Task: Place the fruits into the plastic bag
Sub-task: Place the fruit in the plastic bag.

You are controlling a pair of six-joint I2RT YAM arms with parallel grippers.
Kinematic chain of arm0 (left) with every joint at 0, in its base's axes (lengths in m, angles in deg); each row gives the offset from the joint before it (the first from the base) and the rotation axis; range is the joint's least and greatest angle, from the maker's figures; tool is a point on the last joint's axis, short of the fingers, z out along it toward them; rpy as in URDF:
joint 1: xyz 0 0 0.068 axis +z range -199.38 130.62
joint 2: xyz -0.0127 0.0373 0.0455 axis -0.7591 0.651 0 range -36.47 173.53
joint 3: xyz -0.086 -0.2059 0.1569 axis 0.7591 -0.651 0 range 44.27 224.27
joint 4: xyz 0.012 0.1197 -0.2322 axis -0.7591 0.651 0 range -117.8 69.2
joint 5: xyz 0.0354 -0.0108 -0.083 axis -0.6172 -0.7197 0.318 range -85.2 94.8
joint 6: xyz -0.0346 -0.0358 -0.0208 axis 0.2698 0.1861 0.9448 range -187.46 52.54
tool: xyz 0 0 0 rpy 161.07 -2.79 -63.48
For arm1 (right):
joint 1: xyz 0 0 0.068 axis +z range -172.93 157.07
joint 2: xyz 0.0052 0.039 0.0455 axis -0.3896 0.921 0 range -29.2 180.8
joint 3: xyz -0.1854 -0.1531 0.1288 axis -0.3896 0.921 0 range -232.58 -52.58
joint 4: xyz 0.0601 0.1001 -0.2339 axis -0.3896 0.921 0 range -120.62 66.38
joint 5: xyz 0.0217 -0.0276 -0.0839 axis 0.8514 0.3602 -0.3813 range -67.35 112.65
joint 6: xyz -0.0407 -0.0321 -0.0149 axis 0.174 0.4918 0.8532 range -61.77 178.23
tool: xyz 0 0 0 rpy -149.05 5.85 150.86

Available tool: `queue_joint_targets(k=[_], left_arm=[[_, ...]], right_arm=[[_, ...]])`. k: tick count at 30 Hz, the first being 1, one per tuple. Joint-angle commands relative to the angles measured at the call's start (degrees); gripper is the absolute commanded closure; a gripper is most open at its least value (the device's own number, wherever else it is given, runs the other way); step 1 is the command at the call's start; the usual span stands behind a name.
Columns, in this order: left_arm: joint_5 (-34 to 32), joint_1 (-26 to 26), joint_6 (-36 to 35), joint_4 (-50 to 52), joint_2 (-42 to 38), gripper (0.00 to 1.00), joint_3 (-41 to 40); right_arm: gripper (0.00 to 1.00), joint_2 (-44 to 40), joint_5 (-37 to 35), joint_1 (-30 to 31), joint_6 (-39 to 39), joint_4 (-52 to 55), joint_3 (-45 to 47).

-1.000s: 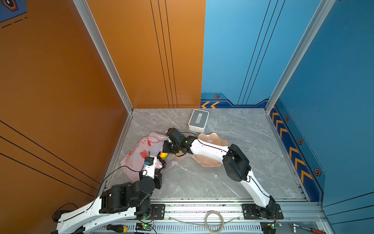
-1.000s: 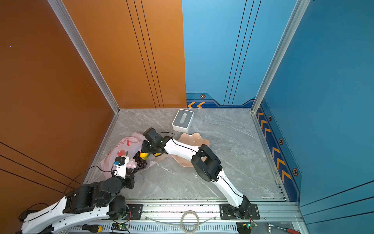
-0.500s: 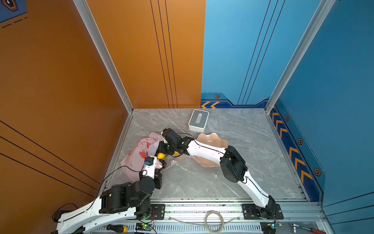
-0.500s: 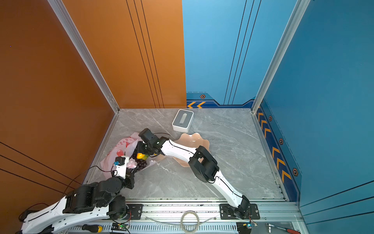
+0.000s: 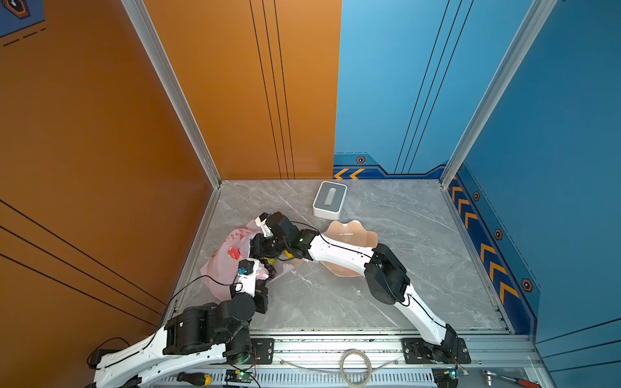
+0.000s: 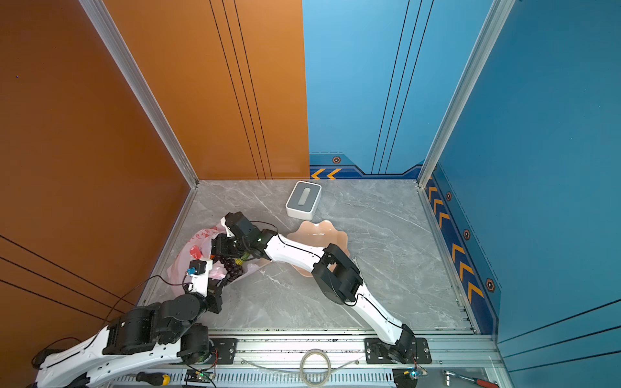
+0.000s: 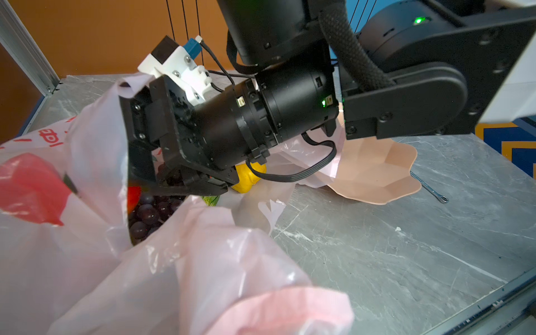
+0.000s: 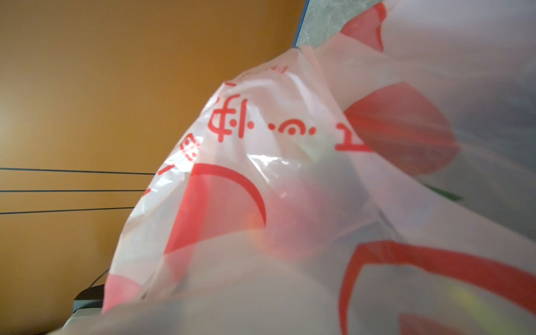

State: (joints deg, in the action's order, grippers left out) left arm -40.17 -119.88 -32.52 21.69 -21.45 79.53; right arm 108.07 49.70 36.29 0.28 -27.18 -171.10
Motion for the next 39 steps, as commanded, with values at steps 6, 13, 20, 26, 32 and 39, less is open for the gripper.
queue_joint_targets(k=[6,13,20,26,32,39], left_arm=[[-1.69,0.53,-0.15,-0.28,-0.77,1.00,-0.02],[-1.64,0.38,-0.08,-0.12,-0.90,1.00,-0.02],[-1.82,0.40,-0.03,-0.06,-0.92,1.00,-0.02],[-1.85,0.30,0.15,0.02,-0.98,1.00,-0.02],[-2.05,0.20,0.18,-0.01,-1.23,1.00,-0.10],[-2.13,0.14,0.14,0.05,-1.28,1.00,-0.18]], right_arm=[[0.24,-3.23,0.13,0.25,1.92,2.33,1.92],[0.24,-6.67,-1.53,0.45,4.82,4.73,5.57],[0.23,-11.24,-3.61,0.86,8.13,7.47,9.95],[0.23,-15.76,-5.83,1.07,11.28,11.02,13.75],[0.23,-20.55,-9.02,1.19,15.32,16.54,15.25],[0.23,-24.53,-12.06,1.47,17.72,20.78,18.48]])
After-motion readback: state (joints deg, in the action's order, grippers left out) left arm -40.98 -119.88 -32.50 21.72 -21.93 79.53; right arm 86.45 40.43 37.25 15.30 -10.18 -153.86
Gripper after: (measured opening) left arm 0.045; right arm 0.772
